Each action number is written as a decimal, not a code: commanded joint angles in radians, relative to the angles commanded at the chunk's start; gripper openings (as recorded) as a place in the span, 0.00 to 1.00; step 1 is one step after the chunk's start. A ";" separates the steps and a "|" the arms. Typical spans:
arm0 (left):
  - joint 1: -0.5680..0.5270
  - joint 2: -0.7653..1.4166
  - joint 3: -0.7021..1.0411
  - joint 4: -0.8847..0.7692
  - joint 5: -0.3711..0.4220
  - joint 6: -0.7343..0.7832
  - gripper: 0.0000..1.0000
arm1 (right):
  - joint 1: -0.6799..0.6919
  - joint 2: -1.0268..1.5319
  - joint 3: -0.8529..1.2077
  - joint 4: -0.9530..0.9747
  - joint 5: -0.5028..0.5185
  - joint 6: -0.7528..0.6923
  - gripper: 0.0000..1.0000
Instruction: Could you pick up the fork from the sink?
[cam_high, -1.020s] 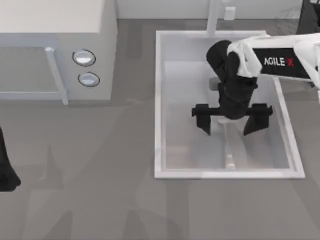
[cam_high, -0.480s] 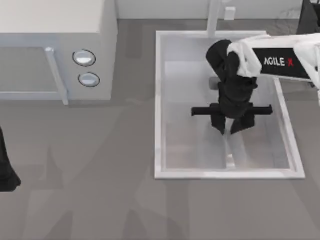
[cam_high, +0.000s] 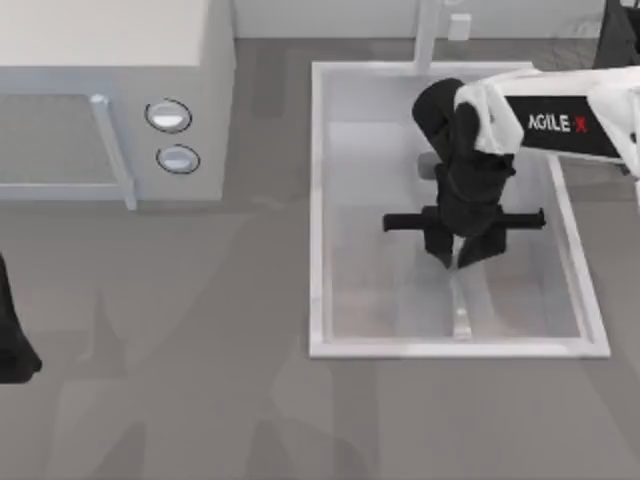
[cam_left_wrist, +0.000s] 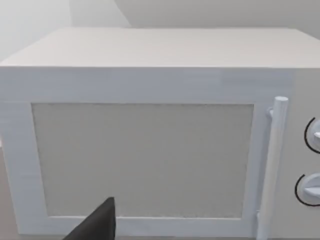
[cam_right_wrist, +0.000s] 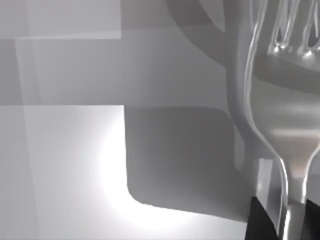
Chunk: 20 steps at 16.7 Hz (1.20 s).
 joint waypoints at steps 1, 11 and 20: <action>0.000 0.000 0.000 0.000 0.000 0.000 1.00 | 0.000 -0.004 0.012 -0.013 0.000 0.000 0.00; 0.000 0.000 0.000 0.000 0.000 0.000 1.00 | -0.001 -0.148 0.301 -0.457 -0.002 -0.003 0.00; 0.000 0.000 0.000 0.000 0.000 0.000 1.00 | -0.045 -0.225 0.245 -0.474 -0.005 -0.047 0.00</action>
